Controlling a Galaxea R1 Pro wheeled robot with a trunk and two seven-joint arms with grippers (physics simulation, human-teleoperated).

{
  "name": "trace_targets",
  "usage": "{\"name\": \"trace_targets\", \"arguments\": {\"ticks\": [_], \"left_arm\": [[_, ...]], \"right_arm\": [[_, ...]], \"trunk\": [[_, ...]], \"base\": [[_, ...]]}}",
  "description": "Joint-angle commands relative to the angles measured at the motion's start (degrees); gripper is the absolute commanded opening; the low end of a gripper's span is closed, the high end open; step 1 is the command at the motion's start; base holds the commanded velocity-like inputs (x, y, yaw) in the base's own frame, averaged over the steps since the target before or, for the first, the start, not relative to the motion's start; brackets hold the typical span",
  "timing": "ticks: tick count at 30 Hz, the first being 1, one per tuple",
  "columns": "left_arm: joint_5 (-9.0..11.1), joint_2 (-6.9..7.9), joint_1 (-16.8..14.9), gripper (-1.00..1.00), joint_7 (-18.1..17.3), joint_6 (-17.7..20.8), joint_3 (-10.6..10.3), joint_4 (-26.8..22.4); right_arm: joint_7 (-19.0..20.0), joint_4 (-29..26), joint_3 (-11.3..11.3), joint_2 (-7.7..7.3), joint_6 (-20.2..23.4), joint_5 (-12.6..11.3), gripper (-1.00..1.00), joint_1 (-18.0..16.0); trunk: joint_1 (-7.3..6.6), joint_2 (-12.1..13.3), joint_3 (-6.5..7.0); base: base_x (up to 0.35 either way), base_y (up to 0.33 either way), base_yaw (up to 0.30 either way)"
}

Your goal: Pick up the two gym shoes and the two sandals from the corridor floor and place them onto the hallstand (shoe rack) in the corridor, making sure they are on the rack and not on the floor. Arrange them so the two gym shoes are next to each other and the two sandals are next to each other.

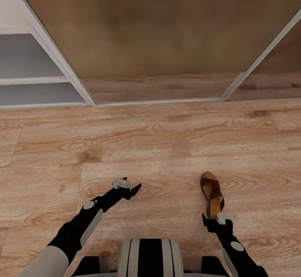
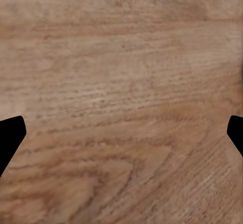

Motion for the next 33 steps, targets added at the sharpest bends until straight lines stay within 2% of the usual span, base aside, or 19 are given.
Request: {"name": "trace_targets", "arguments": {"ticks": [1, 19, 20, 33], "left_arm": [[0.4, 0.06, 0.0, 1.0, 0.0, -0.2, -0.2, 0.0], [0.3, 0.06, -0.1, 1.0, -0.1, -0.1, -0.2, 0.1], [0.3, 0.06, -0.1, 1.0, -0.1, -0.1, -0.2, 0.1], [0.3, 0.06, -0.1, 1.0, -0.5, -0.3, -0.3, 0.1]], "right_arm": [[0.3, 0.0, -0.4, 0.04, -0.2, 0.6, 1.0, 0.0], [0.3, 0.0, -0.3, 0.05, -0.2, 0.6, 1.0, 0.0], [0.3, 0.0, -0.3, 0.05, -0.3, 0.6, -1.0, 0.0], [0.3, 0.0, -0.3, 0.05, -0.2, 0.6, -1.0, 0.0]], "trunk": [[0.0, 0.0, -0.02], [0.0, 0.0, -0.02], [0.0, 0.0, -0.02], [0.0, 0.0, -0.02]], "base": [[0.058, -0.044, 0.0], [0.009, -0.006, 0.0], [0.0, 0.0, 0.0], [0.0, 0.0, 0.0]]}}
